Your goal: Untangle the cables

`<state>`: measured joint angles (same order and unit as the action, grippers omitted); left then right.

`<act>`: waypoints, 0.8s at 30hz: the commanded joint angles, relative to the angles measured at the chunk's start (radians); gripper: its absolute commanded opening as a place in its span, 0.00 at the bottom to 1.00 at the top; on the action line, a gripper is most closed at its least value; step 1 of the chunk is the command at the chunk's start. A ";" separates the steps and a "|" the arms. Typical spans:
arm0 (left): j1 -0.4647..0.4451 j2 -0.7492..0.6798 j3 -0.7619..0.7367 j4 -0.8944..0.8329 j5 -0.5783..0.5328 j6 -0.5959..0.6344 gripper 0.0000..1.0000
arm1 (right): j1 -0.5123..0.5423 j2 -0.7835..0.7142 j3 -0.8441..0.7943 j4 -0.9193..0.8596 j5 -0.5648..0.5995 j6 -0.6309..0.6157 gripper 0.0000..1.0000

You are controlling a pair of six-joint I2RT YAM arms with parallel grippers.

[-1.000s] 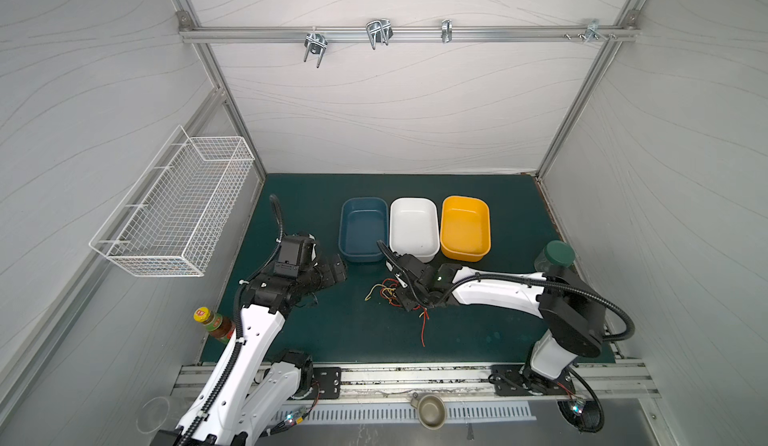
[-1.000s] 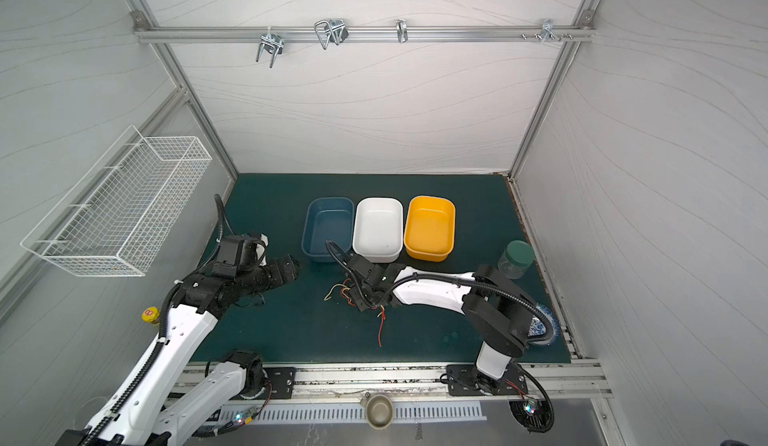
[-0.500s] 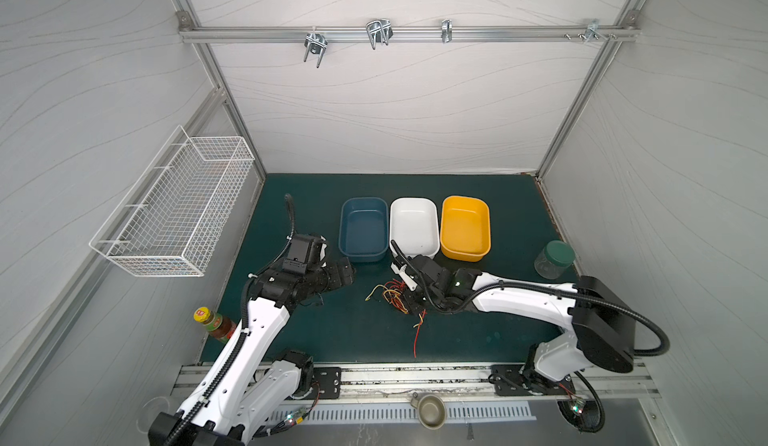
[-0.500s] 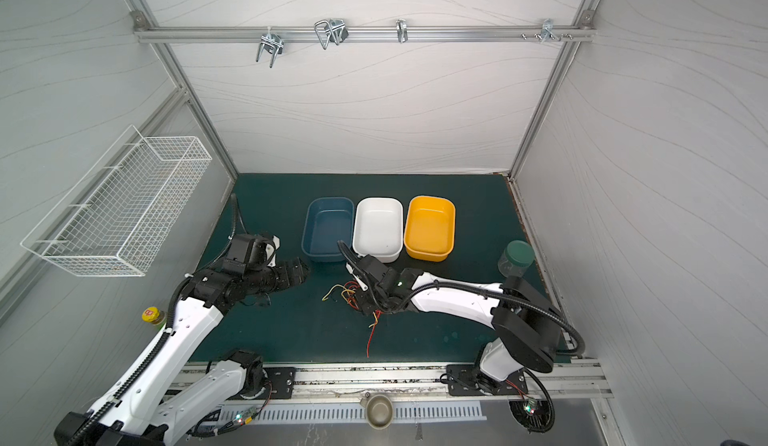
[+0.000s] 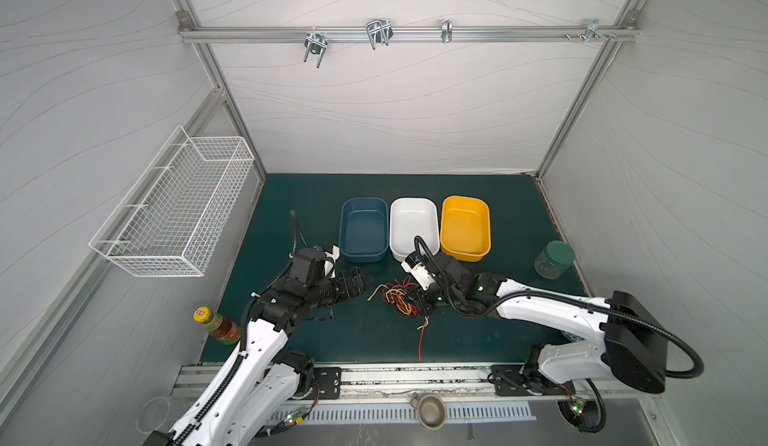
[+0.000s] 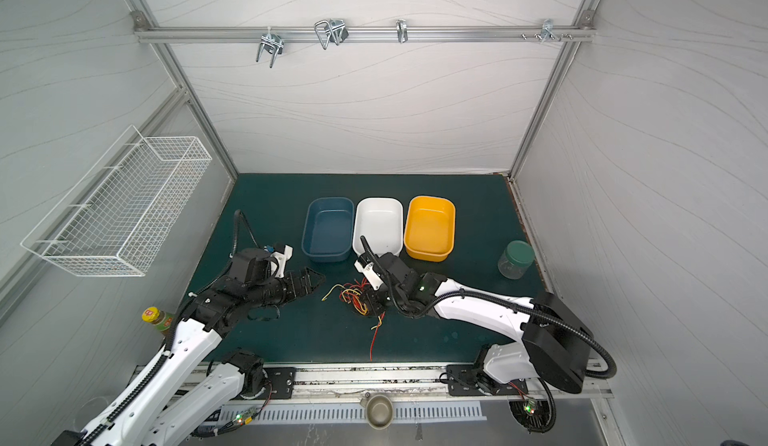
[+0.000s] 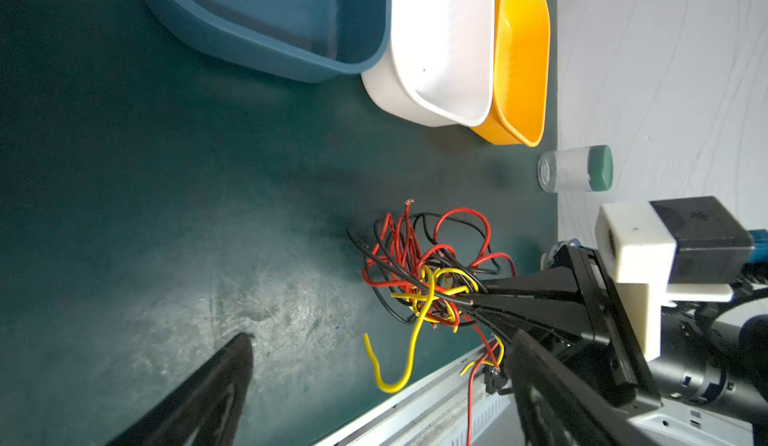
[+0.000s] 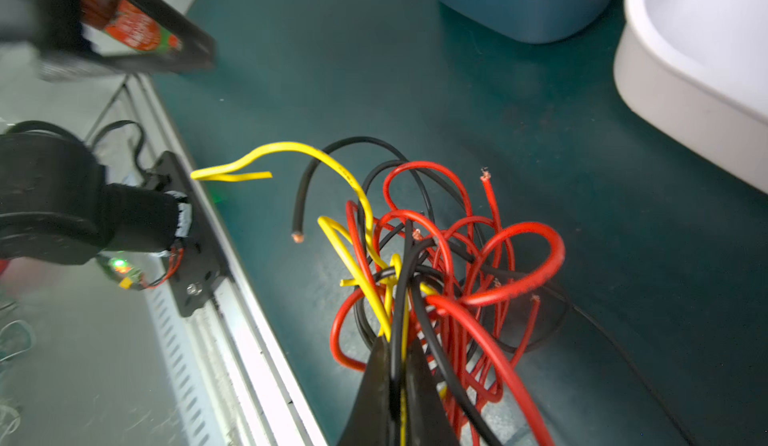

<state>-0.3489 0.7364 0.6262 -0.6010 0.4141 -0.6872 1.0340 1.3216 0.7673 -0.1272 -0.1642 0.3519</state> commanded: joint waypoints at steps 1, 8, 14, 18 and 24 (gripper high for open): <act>-0.022 -0.021 -0.024 0.158 0.080 -0.082 0.94 | -0.009 -0.040 -0.010 0.074 -0.070 0.016 0.00; -0.085 -0.010 -0.068 0.234 0.090 -0.110 0.73 | -0.012 -0.048 -0.029 0.078 -0.086 0.018 0.00; -0.141 -0.003 -0.085 0.228 0.073 -0.089 0.66 | -0.015 -0.056 -0.033 0.075 -0.090 0.019 0.00; -0.154 -0.001 -0.083 0.186 0.045 -0.061 0.54 | -0.017 -0.054 -0.031 0.070 -0.095 0.021 0.00; -0.163 -0.012 -0.077 0.172 0.027 -0.051 0.43 | -0.020 -0.048 -0.030 0.064 -0.105 0.022 0.00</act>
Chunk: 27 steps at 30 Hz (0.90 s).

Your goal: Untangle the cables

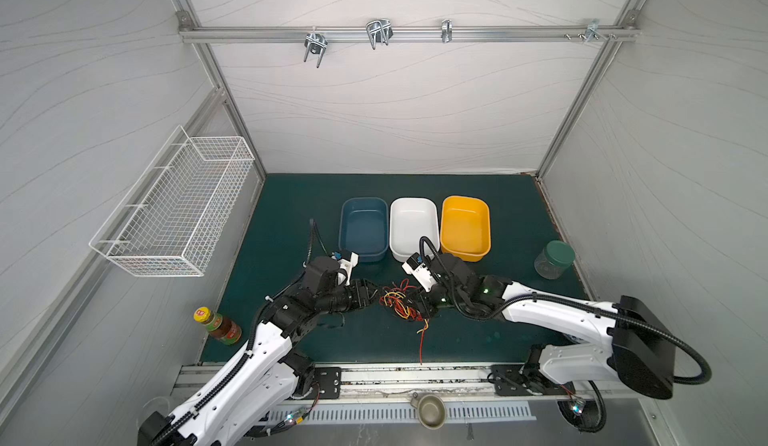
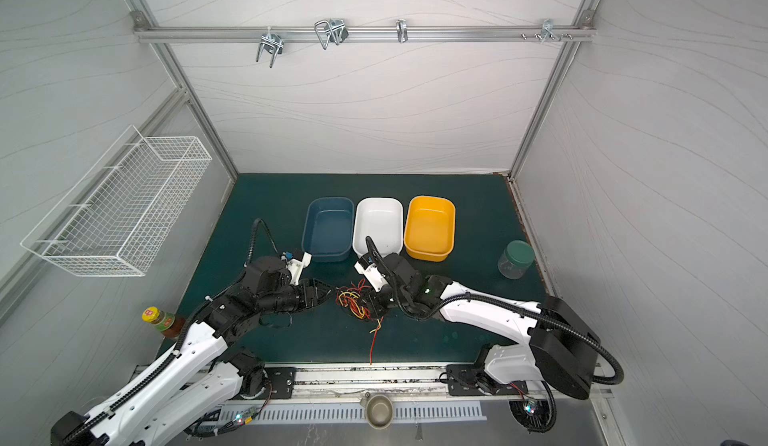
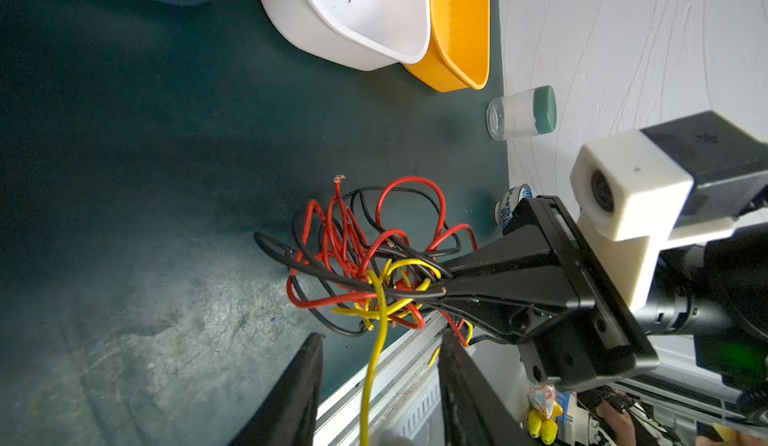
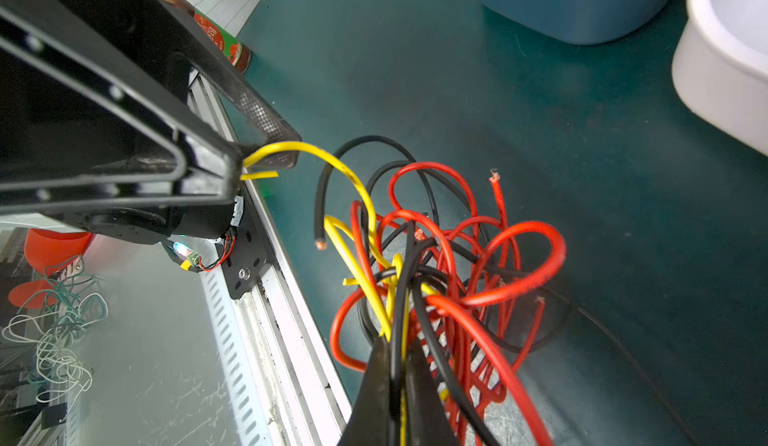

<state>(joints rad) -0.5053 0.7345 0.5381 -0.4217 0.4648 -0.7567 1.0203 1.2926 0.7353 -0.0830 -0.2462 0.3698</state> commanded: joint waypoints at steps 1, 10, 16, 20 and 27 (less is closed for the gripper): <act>-0.008 -0.010 0.011 -0.007 -0.025 0.019 0.40 | -0.006 -0.018 0.002 0.019 -0.022 0.005 0.00; -0.018 -0.001 0.014 -0.013 -0.023 0.028 0.23 | -0.014 -0.018 0.003 0.017 -0.028 0.015 0.00; -0.021 0.006 0.015 -0.010 -0.026 0.029 0.11 | -0.018 -0.017 0.003 0.017 -0.034 0.017 0.00; -0.022 0.014 0.024 -0.018 -0.031 0.033 0.00 | -0.017 -0.016 0.000 0.012 -0.033 0.014 0.00; -0.024 0.008 0.087 -0.101 -0.101 0.019 0.00 | -0.030 -0.024 -0.031 0.005 -0.009 0.014 0.03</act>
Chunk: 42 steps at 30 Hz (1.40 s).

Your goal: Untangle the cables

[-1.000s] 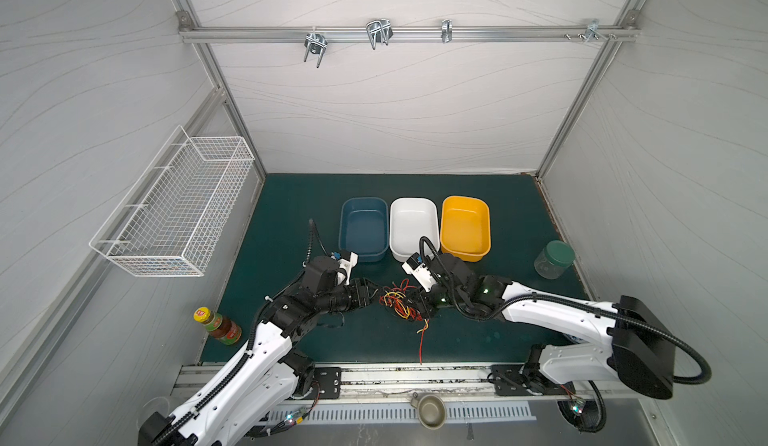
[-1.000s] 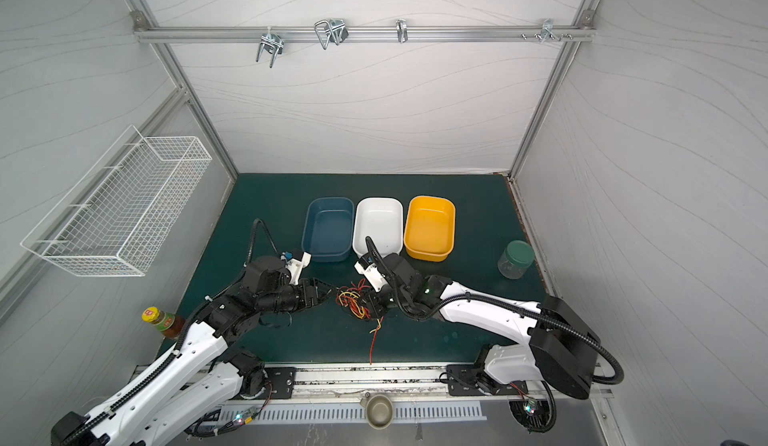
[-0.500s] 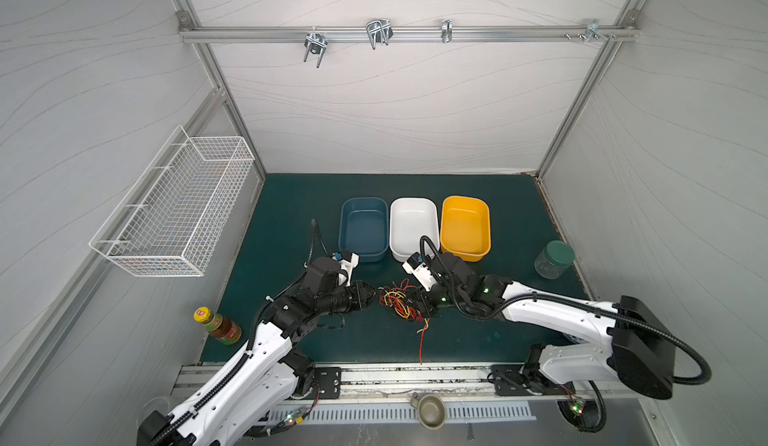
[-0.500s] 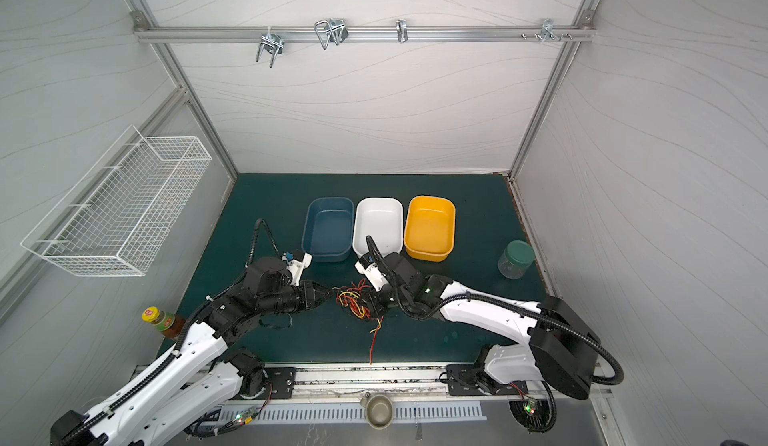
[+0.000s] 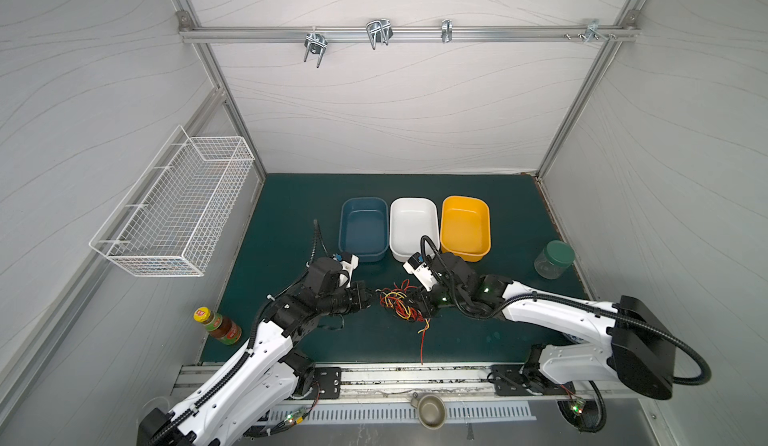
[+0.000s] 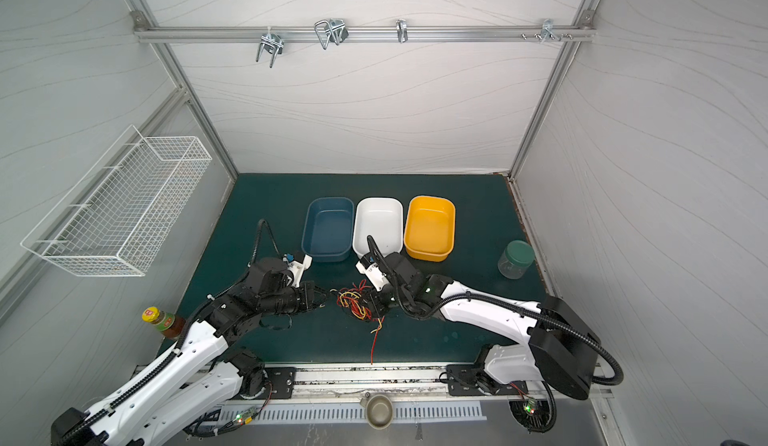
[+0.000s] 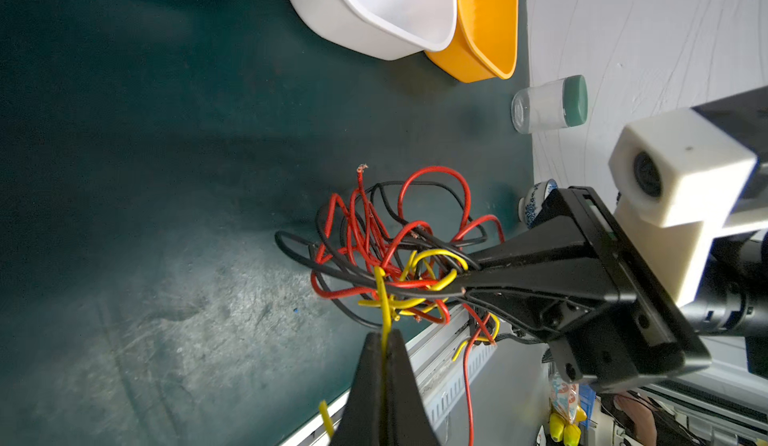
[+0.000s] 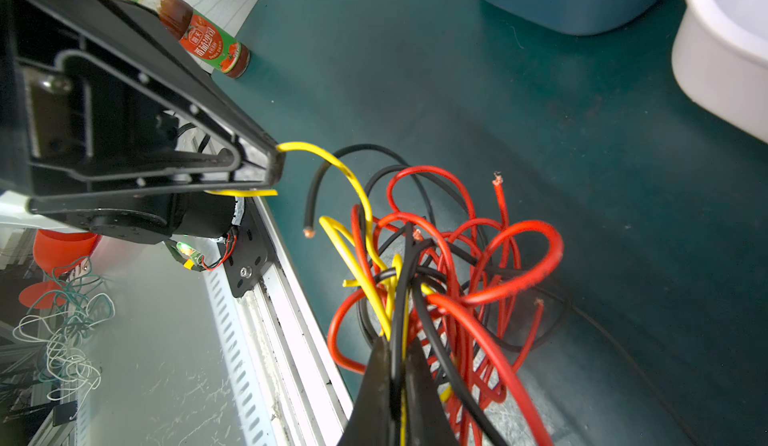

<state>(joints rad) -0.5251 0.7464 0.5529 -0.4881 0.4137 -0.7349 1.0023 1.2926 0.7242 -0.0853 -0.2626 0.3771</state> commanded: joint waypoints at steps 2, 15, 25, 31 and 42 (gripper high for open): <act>-0.003 -0.001 0.097 -0.054 -0.062 -0.010 0.00 | -0.020 -0.030 -0.042 0.018 0.011 0.011 0.18; -0.030 0.070 0.243 -0.098 -0.076 -0.047 0.00 | -0.046 -0.120 -0.132 0.057 -0.011 0.019 0.52; -0.146 0.143 0.382 -0.145 -0.225 -0.102 0.00 | -0.028 -0.338 -0.191 0.122 -0.014 0.014 0.51; -0.219 0.230 0.441 -0.158 -0.303 -0.142 0.00 | 0.070 -0.390 -0.167 0.105 0.097 -0.009 0.37; -0.305 0.307 0.490 -0.109 -0.357 -0.177 0.00 | 0.167 -0.216 -0.157 0.239 0.268 0.010 0.50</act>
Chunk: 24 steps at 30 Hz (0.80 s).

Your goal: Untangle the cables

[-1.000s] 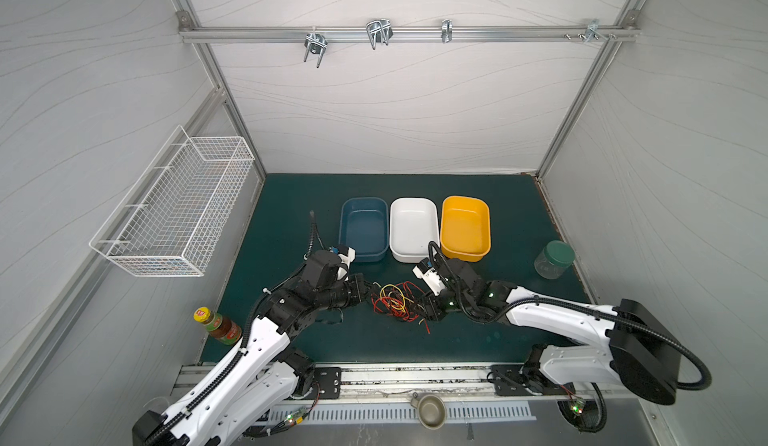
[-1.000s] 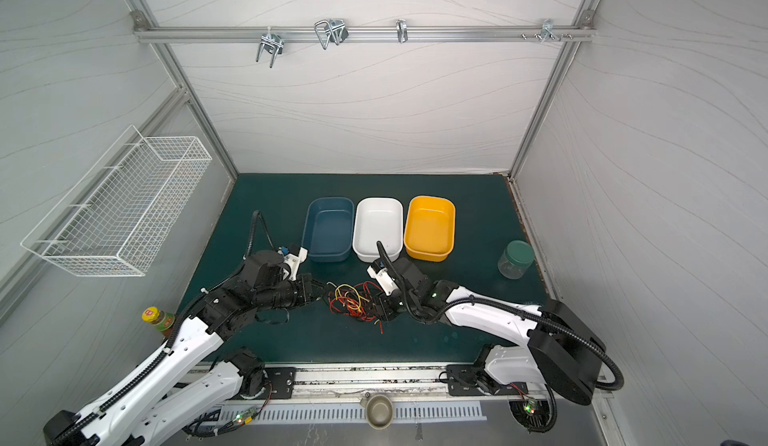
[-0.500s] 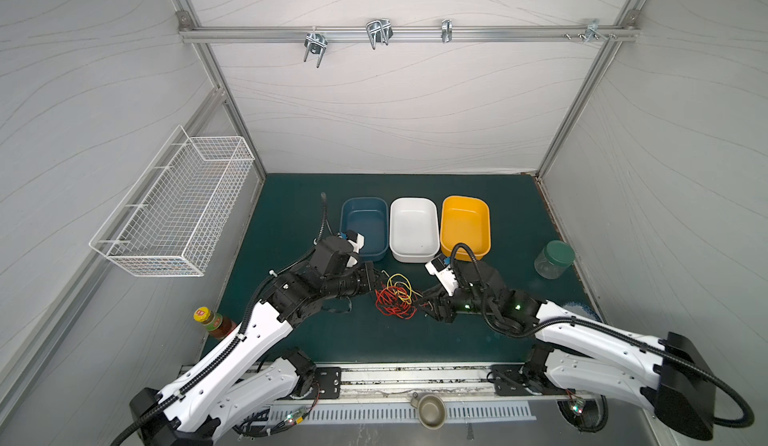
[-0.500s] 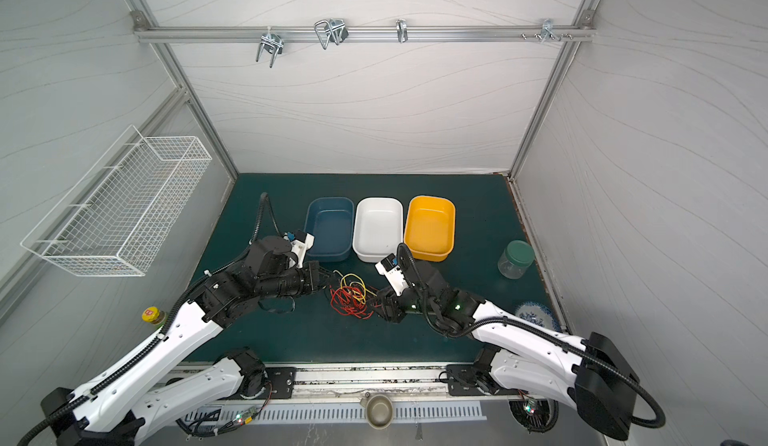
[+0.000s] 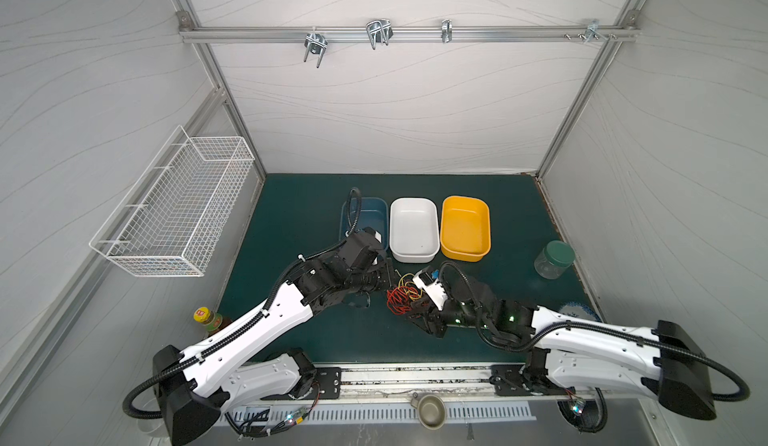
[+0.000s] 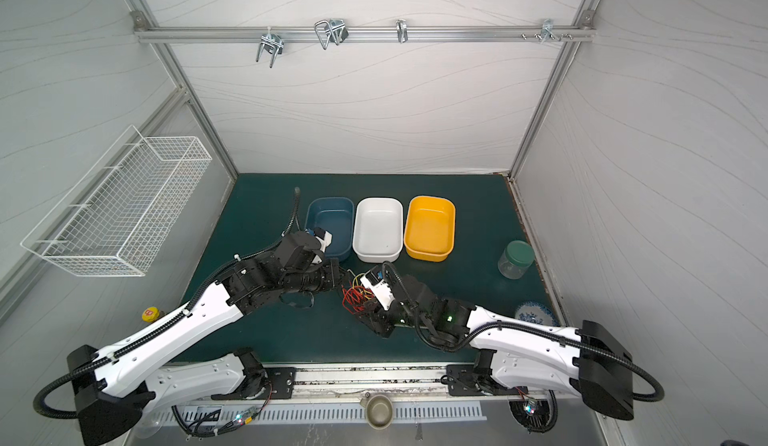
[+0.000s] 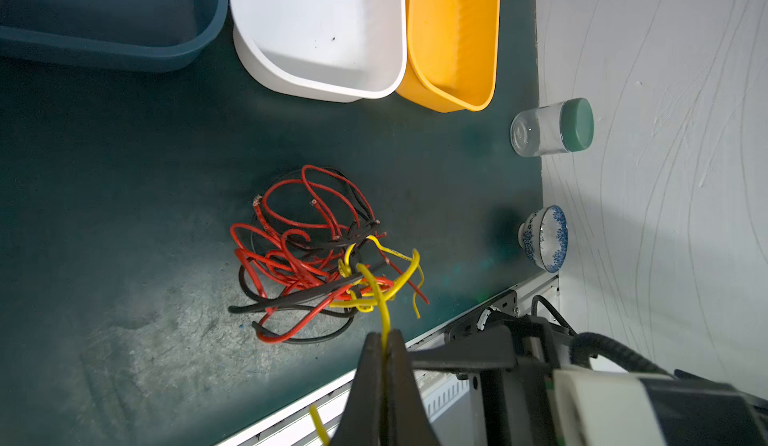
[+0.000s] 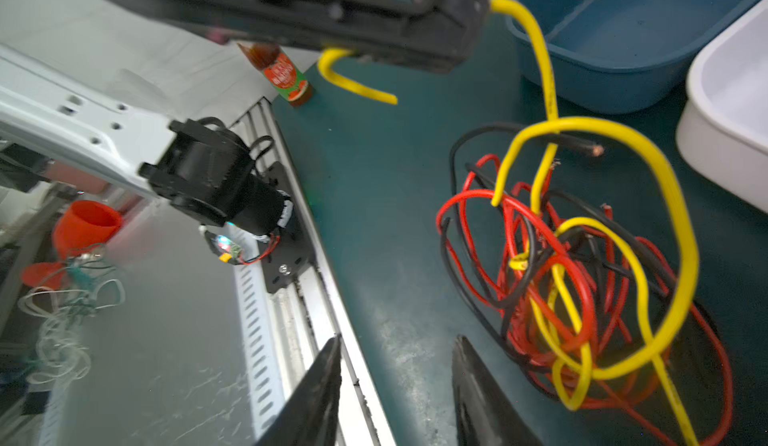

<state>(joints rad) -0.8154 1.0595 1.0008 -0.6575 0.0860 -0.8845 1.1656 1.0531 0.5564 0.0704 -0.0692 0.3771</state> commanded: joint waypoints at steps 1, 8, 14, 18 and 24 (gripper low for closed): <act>-0.020 -0.009 0.037 0.069 -0.028 -0.028 0.00 | 0.004 0.042 0.010 0.100 0.088 0.014 0.50; -0.032 -0.053 -0.020 0.132 -0.025 -0.058 0.00 | -0.022 0.172 0.040 0.113 0.154 0.051 0.50; -0.034 -0.099 -0.037 0.140 -0.001 -0.074 0.00 | -0.068 0.200 -0.020 0.186 0.148 0.115 0.48; -0.033 -0.128 -0.052 0.133 0.001 -0.077 0.00 | -0.090 0.205 -0.053 0.194 0.161 0.144 0.46; -0.033 -0.144 -0.045 0.094 0.004 -0.073 0.00 | -0.125 0.198 -0.107 0.212 0.159 0.190 0.38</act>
<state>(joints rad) -0.8448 0.9371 0.9440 -0.5873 0.0845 -0.9463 1.0531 1.2472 0.4683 0.2516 0.0715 0.5270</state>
